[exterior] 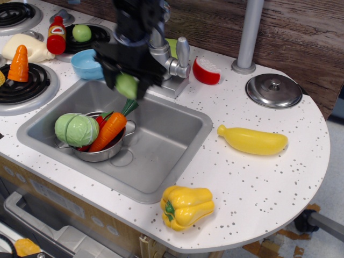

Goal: Put broccoli in bowl

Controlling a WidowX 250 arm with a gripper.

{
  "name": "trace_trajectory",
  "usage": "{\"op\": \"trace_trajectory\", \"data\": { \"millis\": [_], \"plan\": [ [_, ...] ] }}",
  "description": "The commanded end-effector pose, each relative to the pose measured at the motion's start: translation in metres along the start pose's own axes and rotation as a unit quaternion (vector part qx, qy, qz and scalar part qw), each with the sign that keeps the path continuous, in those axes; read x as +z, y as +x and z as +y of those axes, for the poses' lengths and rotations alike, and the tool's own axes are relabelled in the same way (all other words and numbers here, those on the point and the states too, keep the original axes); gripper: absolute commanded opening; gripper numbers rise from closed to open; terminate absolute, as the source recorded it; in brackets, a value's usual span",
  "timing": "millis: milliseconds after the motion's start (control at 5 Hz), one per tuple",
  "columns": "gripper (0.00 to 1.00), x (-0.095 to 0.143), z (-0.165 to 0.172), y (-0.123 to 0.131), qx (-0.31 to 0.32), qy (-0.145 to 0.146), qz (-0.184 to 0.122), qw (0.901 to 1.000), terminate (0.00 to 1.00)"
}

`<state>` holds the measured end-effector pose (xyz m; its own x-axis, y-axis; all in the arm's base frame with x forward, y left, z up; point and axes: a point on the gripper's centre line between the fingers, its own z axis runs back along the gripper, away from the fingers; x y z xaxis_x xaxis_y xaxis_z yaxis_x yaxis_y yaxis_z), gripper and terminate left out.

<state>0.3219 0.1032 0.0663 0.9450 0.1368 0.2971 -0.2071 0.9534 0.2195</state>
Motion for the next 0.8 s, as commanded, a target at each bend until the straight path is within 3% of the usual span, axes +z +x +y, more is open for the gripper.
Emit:
{"op": "trace_trajectory", "data": {
  "millis": [0,400,600],
  "plan": [
    [0.0,-0.005,0.061,0.04,0.006,0.026,-0.054,0.9982,0.0],
    [0.0,-0.026,0.11,0.082,-0.051,-0.011,-0.094,0.9942,0.0],
    [1.0,-0.026,0.11,0.082,-0.051,-0.011,-0.094,0.9942,0.0]
  ]
}}
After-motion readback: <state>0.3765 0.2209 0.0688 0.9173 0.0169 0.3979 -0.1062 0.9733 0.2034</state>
